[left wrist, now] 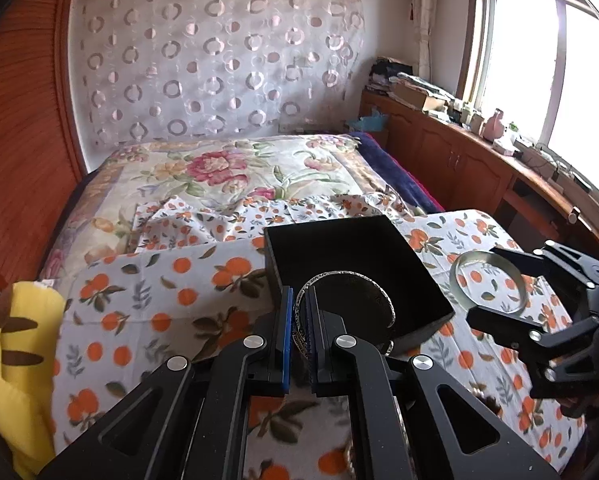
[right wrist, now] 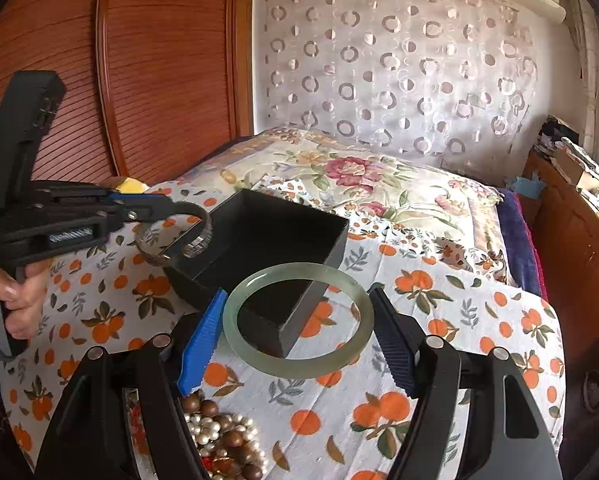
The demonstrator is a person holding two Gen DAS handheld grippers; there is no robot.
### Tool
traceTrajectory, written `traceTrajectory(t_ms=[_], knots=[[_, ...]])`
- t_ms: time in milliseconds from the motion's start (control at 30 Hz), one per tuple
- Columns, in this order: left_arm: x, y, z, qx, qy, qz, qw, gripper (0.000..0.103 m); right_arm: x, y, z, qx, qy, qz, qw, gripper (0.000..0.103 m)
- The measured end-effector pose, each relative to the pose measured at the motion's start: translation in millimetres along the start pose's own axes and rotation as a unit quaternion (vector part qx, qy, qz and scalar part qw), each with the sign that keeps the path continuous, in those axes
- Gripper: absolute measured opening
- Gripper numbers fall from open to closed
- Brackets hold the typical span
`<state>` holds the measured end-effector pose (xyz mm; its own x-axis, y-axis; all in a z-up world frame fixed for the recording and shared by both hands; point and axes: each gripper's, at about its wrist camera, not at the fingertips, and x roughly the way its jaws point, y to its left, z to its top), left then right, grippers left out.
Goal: Organize jewelry
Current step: 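Lower both bangles into the black box and open both grippers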
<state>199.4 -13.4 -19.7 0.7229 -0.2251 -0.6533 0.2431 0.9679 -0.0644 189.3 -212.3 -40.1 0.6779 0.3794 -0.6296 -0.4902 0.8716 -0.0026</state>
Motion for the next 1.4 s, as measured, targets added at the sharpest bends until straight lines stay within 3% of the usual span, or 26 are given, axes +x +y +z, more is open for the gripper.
traceTrajectory(t_ms=[267,333,367,600,767,1100,1333,1400], knots=[[31.2,-8.8,8.3,0.002,0.017,-0.007,0.9998,0.006,10.7,-1.8,11.9,-0.008,0.004,-0.007,1.0,0.075],[32.0,-7.7,8.8,-0.001,0.017,-0.002,0.9999,0.016,12.5,-3.5,13.6,-0.008,0.003,-0.007,1.0,0.075],[29.5,-6.7,8.5,-0.003,0.012,-0.002,0.9999,0.024,13.6,-3.6,14.7,-0.008,0.003,-0.006,1.0,0.075],[0.0,1.9,2.4,-0.001,-0.01,0.012,0.9999,0.033,28.6,4.2,23.5,-0.013,-0.004,0.011,1.0,0.075],[-20.9,15.3,-6.1,0.003,-0.017,0.03,0.9994,0.035,50.8,14.4,31.7,-0.022,0.011,0.02,1.0,0.075],[-53.5,37.3,-32.8,-0.009,-0.023,0.028,0.9993,0.036,99.1,38.2,39.6,-0.058,0.065,0.006,0.996,0.075],[-62.7,39.5,-41.1,-0.011,-0.03,0.029,0.9991,0.044,103.8,33.7,45.0,-0.047,0.067,0.001,0.997,0.075],[-63.2,39.3,-42.2,-0.013,-0.029,0.026,0.9991,0.044,100.1,31.2,46.4,-0.045,0.06,0.002,0.997,0.081]])
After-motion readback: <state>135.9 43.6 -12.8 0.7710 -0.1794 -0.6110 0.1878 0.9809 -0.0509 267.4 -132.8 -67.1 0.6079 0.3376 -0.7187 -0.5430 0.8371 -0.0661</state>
